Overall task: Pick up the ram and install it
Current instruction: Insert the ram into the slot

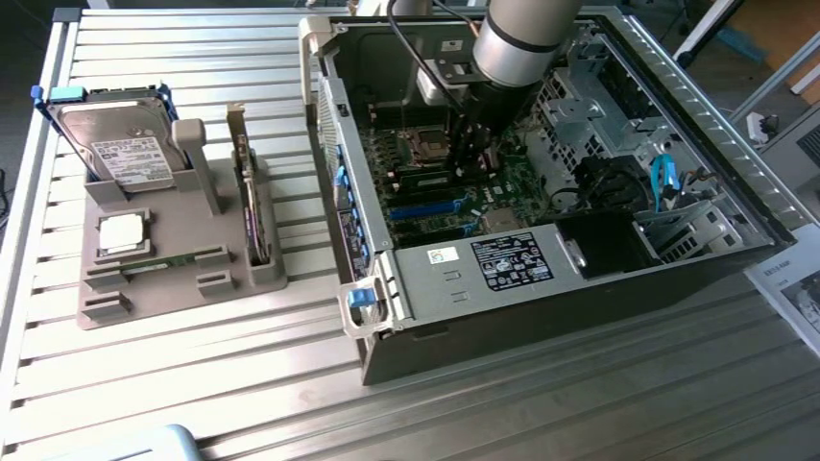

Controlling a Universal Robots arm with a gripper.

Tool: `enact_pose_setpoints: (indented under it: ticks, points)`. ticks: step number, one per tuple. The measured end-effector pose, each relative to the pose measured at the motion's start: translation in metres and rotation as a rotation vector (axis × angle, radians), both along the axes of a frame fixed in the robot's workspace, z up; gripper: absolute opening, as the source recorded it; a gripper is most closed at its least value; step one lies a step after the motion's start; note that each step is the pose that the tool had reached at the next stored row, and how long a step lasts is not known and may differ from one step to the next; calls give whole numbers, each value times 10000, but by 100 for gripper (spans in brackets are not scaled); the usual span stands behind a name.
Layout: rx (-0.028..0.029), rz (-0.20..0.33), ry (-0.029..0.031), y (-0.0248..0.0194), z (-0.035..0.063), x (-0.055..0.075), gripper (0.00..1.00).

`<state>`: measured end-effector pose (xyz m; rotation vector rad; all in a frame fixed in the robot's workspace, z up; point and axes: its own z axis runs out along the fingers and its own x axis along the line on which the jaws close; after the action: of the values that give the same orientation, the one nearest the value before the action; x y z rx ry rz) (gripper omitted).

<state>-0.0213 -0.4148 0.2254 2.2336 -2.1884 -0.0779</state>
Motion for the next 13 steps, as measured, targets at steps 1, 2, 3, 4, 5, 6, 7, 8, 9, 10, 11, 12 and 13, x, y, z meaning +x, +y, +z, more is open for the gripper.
enact_pose_setpoints:
  ticks: [1,2,3,4,5,6,7,8,9,10,11,12,13]
  points:
    - [0,0,0,0,0,0,28]
    - [0,-1,0,0,0,0,28]
    - [-4,0,1,0,2,0,28]
    - [-10,-1,0,0,27,0,28]
    - [-9,-1,0,0,94,0,28]
    - [-7,-1,-1,0,160,0,28]
    - [-11,-4,0,0,204,0,28]
    - [-8,-14,0,0,267,-1,28]
    - [-9,-20,0,0,343,0,28]
    - [-8,-28,0,0,433,0,28]
    - [-10,-36,0,0,506,0,28]
    - [-9,-48,0,0,600,0,28]
    - [-10,-55,0,0,686,0,28]
